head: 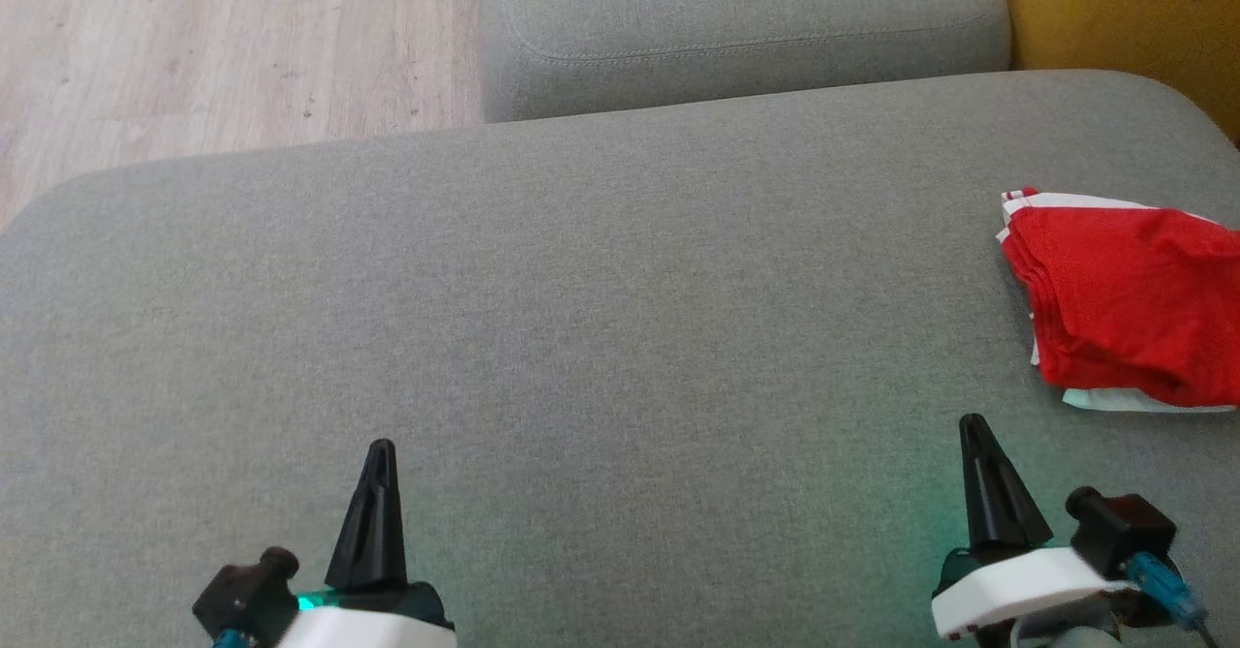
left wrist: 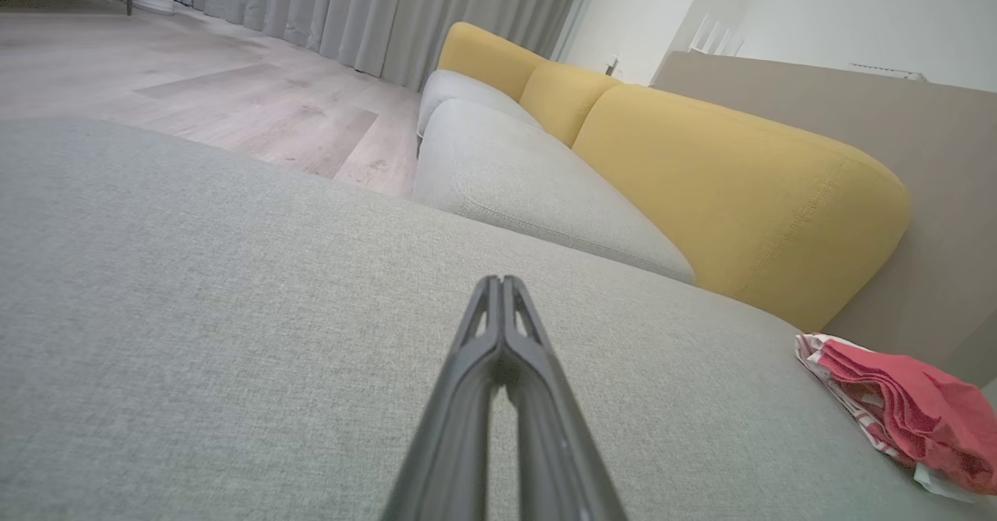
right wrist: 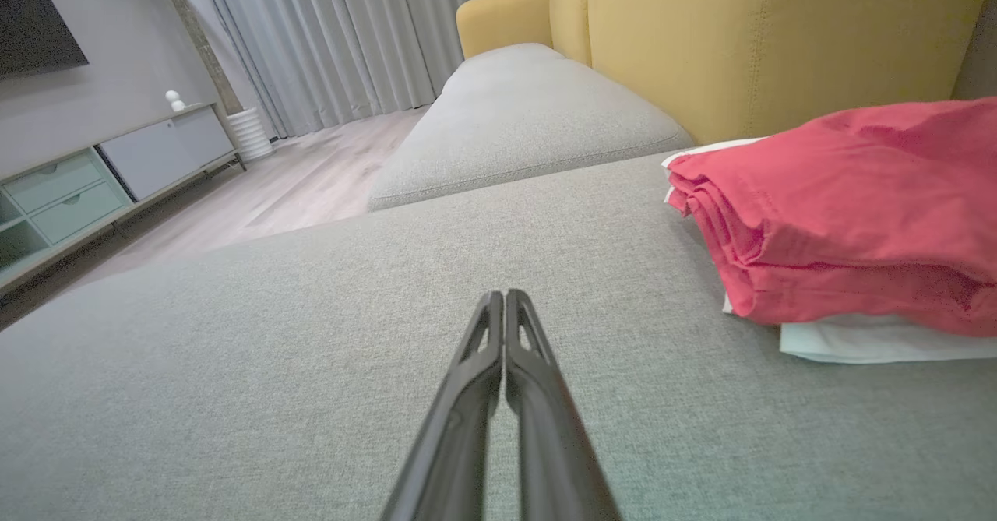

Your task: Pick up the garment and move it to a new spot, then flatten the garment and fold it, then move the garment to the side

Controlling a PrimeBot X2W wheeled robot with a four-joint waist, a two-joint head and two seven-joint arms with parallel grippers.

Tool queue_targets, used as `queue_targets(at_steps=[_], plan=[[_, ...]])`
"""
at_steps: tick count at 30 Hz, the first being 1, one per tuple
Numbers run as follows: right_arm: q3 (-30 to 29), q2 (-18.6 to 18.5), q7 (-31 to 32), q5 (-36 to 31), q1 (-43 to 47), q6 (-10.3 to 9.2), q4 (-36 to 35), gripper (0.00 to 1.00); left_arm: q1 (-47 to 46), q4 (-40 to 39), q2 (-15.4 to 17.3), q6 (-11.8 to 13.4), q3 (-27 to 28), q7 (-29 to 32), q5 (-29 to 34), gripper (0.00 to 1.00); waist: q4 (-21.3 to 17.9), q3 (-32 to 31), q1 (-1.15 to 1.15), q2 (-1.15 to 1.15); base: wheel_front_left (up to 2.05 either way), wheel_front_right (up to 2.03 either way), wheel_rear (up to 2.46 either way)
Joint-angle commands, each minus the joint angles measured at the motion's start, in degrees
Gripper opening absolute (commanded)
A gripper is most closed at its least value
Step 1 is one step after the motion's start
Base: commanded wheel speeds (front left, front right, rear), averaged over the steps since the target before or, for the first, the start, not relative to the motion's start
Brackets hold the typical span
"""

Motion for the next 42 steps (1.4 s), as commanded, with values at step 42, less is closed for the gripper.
queue_targets(at_steps=[42], plan=[[-2.28, -1.01, 6.14, 29.81, -4.51, 0.18, -2.76, 0.0, -4.92, -0.67, 1.2, 0.04, 4.92, 6.12, -25.02, 0.0, 0.49, -0.03, 0.0, 0.0, 0.0, 0.0, 0.0]])
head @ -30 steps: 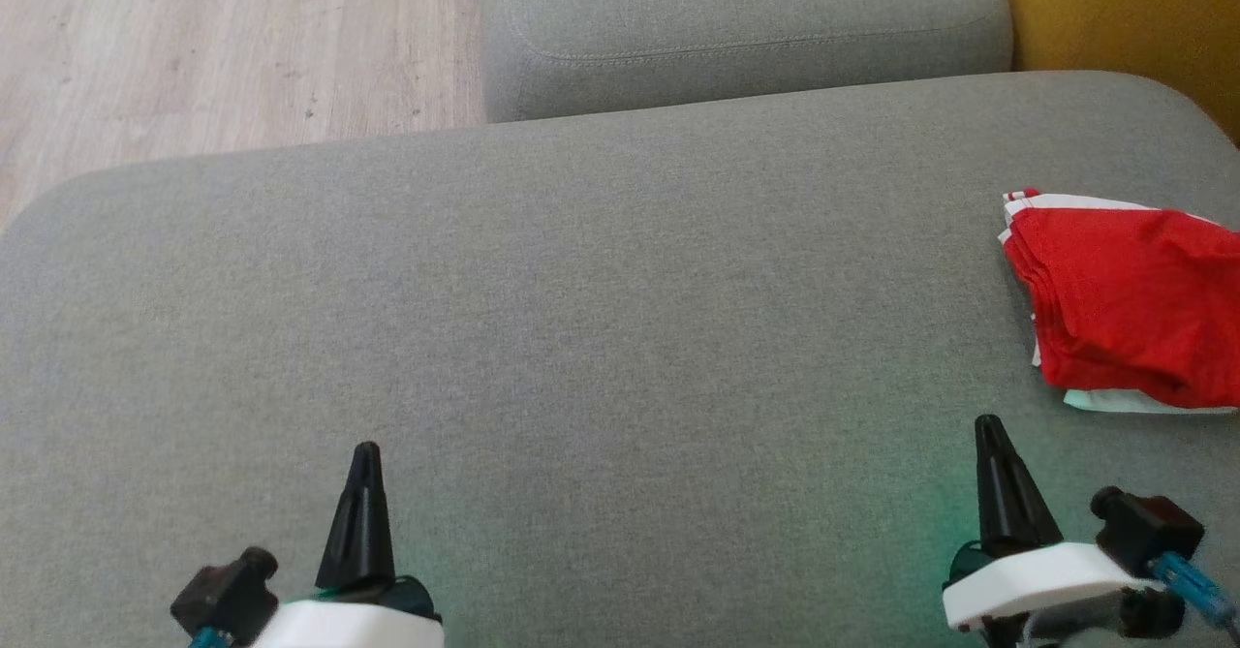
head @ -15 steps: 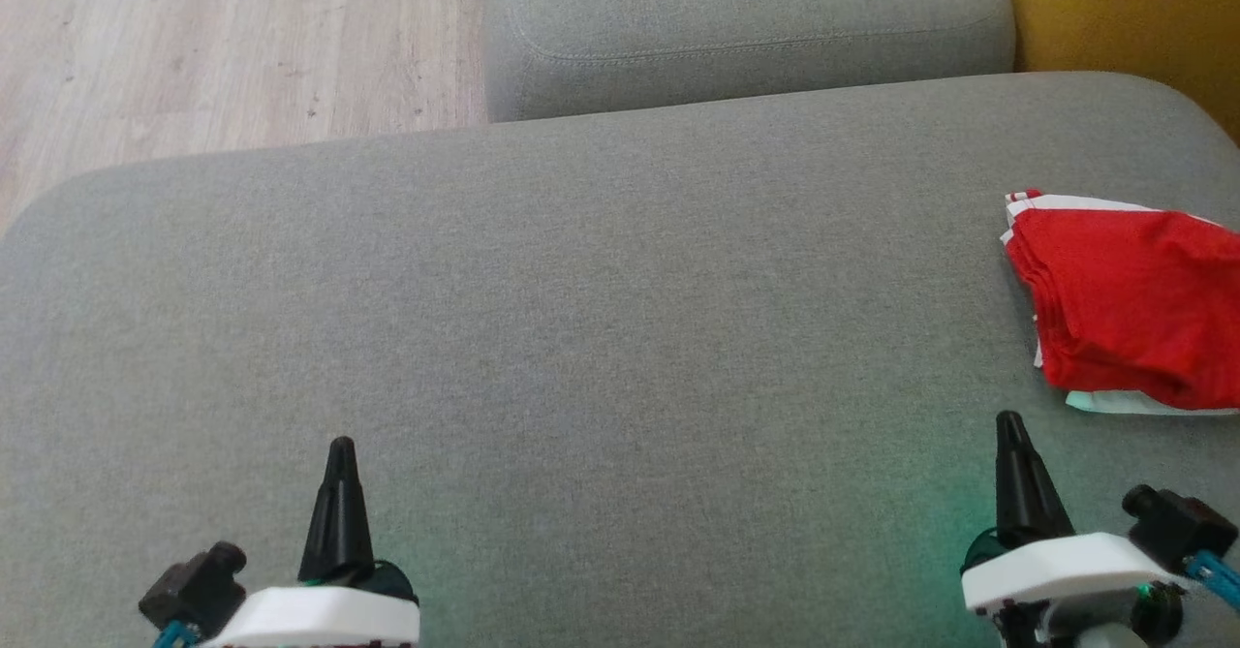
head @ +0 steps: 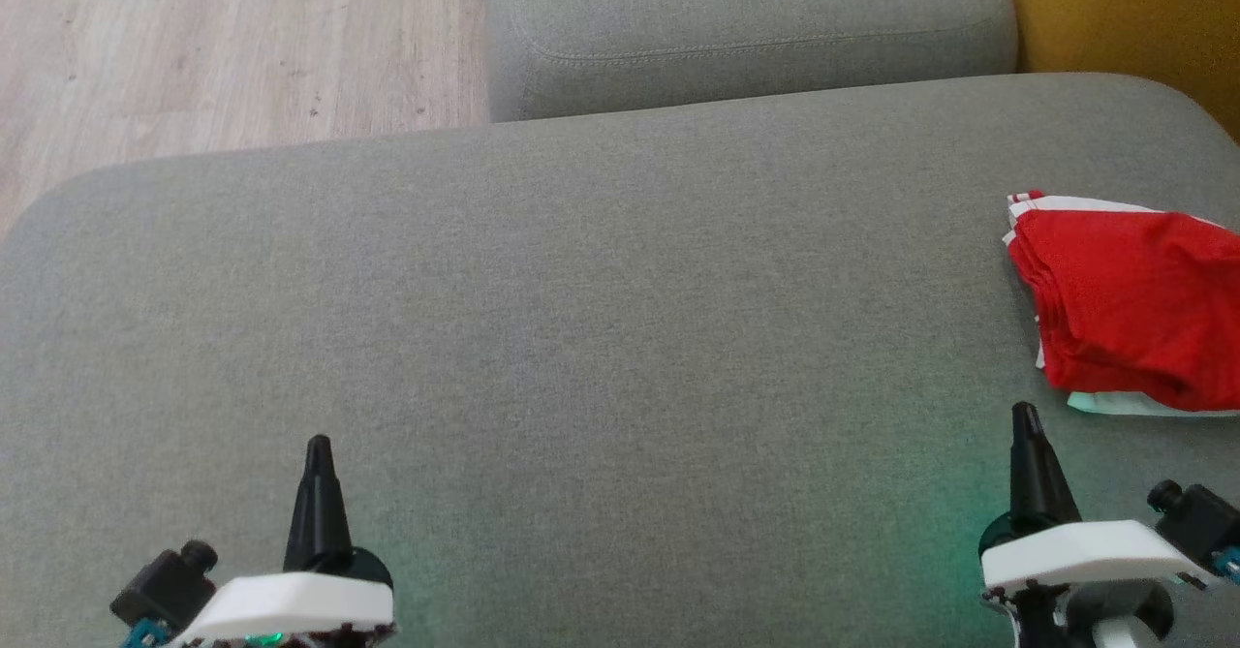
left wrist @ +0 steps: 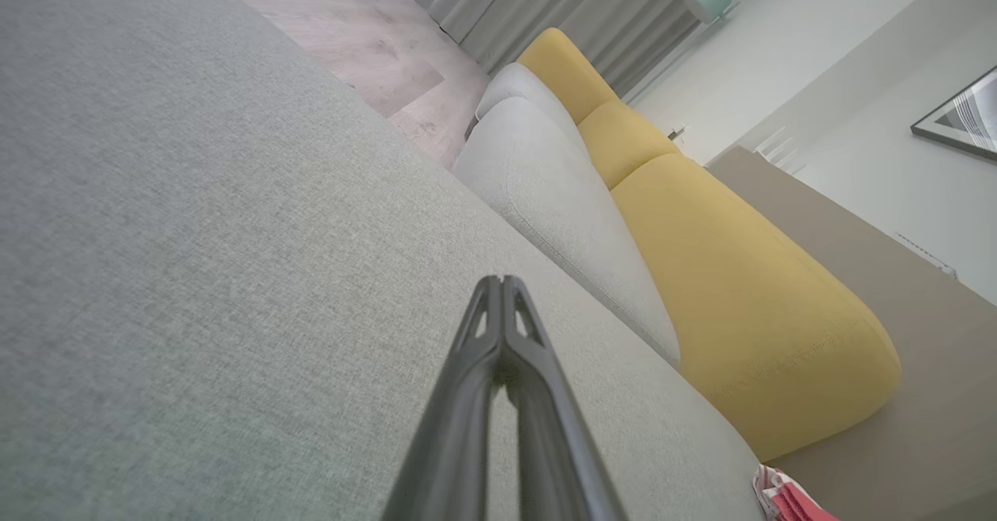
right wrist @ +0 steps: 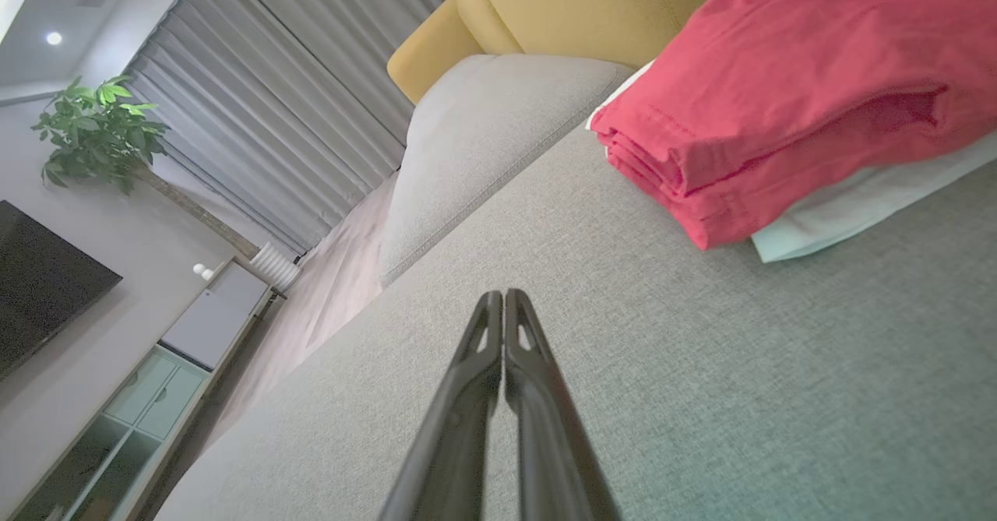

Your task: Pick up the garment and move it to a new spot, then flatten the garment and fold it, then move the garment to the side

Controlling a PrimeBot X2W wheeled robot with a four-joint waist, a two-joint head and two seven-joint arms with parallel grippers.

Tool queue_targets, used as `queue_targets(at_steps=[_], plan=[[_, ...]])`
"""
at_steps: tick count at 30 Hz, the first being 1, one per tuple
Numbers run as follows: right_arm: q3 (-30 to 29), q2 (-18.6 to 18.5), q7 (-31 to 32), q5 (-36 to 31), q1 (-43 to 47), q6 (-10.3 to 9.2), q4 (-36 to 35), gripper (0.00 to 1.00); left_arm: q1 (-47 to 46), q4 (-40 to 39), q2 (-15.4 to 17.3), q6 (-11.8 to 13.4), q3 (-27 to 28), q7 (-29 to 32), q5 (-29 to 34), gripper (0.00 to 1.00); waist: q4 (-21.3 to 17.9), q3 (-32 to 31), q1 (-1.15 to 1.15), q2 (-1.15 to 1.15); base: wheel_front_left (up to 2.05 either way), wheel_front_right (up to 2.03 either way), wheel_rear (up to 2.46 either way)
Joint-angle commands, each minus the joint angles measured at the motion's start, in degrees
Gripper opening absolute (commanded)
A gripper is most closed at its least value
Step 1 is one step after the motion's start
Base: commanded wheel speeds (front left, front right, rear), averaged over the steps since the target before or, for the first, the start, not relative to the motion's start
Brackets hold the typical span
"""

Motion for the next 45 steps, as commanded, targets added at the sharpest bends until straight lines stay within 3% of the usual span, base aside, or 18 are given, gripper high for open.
queue_targets(at_steps=[1, 45], plan=[[-0.07, -0.97, 0.59, 1.9, -3.13, 0.18, -2.12, 0.0, -2.97, -1.58, 0.83, 0.04, 1.35, 0.35, -1.51, 0.0, 0.02, 0.0, 0.0, 0.0, 0.0, 0.0, 0.0], [-3.14, -1.15, 7.57, 30.63, -5.62, 0.33, -2.9, 0.0, -5.69, -0.57, 1.04, 0.07, 7.1, 7.37, -25.39, 0.0, 0.5, -0.03, 0.0, 0.0, 0.0, 0.0, 0.0]])
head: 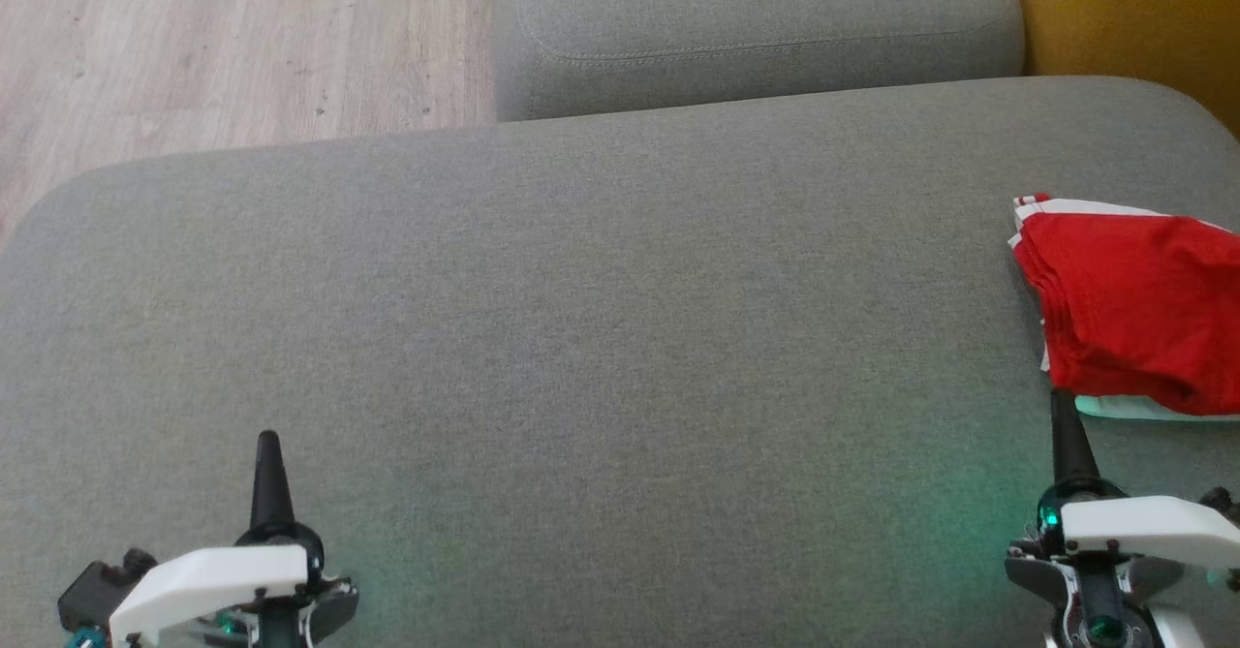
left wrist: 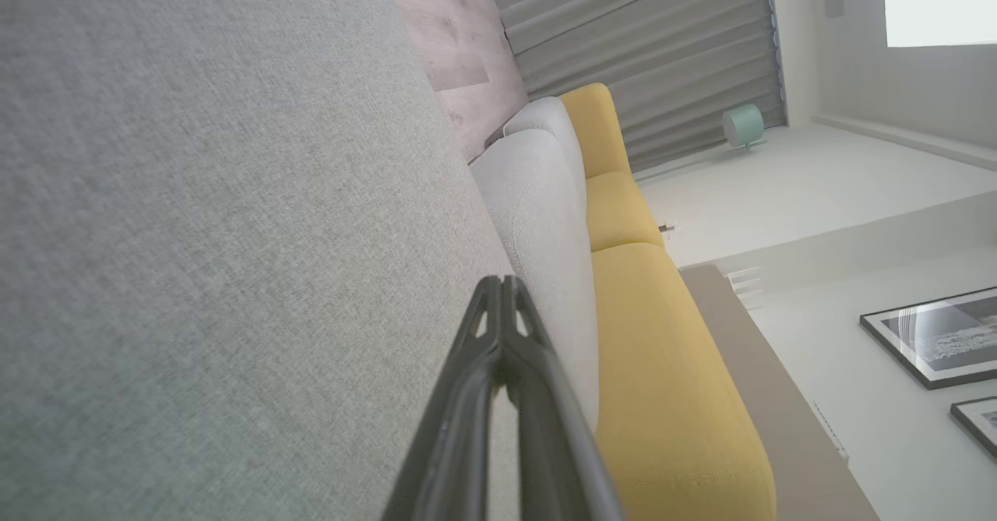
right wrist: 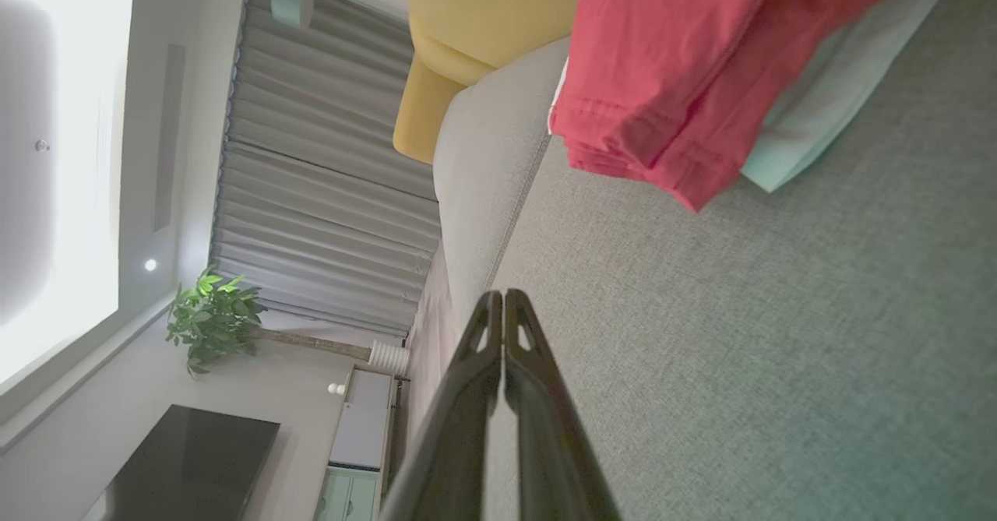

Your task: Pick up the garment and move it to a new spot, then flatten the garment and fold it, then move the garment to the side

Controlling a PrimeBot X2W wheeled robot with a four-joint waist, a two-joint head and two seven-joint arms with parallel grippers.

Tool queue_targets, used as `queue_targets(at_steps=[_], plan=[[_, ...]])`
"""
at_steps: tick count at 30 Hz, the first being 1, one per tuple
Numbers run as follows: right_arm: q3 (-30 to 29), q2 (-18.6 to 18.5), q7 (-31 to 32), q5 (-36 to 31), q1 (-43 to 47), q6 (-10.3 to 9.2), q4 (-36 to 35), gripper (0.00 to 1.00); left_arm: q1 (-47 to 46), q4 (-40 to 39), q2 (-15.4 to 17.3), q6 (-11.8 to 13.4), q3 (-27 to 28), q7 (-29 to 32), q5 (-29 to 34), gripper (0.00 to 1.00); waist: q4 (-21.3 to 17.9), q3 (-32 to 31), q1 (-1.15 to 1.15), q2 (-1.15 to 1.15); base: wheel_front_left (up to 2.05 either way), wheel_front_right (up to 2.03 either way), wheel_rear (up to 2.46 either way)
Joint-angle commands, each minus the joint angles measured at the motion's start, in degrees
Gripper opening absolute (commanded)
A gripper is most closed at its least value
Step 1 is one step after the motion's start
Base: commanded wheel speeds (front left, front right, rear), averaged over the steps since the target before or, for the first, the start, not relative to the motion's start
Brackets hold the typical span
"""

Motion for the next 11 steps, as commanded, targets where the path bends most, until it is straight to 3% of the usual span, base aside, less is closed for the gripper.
queue_targets(at_steps=[1, 11], plan=[[0.47, -1.06, 0.52, 1.99, -3.41, 0.34, -2.3, 0.0, -2.94, -1.47, 0.95, 0.07, 1.87, 0.51, -1.63, 0.0, 0.02, 0.0, 0.0, 0.0, 0.0, 0.0, 0.0], [-0.32, -1.04, 2.21, 8.61, -4.0, 0.37, -2.48, 0.0, -3.58, -1.22, 0.92, 0.07, 3.3, 2.22, -7.1, 0.0, 0.13, -0.01, 0.0, 0.0, 0.0, 0.0, 0.0]])
